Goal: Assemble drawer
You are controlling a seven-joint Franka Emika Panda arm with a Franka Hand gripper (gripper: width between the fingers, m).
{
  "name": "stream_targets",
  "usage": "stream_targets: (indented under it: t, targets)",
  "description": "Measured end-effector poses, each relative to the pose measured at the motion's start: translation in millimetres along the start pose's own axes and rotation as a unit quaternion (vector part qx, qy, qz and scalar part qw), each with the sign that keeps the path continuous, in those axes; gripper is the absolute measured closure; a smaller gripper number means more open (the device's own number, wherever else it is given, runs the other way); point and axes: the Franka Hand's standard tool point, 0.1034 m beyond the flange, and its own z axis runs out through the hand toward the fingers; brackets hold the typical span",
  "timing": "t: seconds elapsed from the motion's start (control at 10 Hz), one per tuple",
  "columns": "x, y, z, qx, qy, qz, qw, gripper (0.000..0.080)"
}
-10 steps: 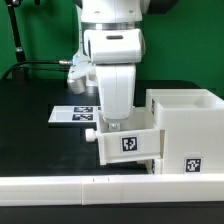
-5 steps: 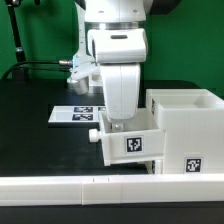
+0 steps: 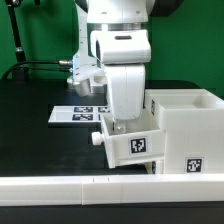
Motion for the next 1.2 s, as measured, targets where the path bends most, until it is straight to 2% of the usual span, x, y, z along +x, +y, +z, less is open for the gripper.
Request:
stream_targets:
  t: [0.1, 0.5, 1.2]
  targets:
    - [3.7, -0.6, -0.2, -0.003, -0.001, 0.004, 1.000, 0.0757]
    - [4.0, 1.5, -2.0, 0.001, -0.017, -0.019, 1.000, 0.0757]
    - [4.3, 1.3, -1.7, 0.001, -0.021, -0.012, 1.000, 0.0755]
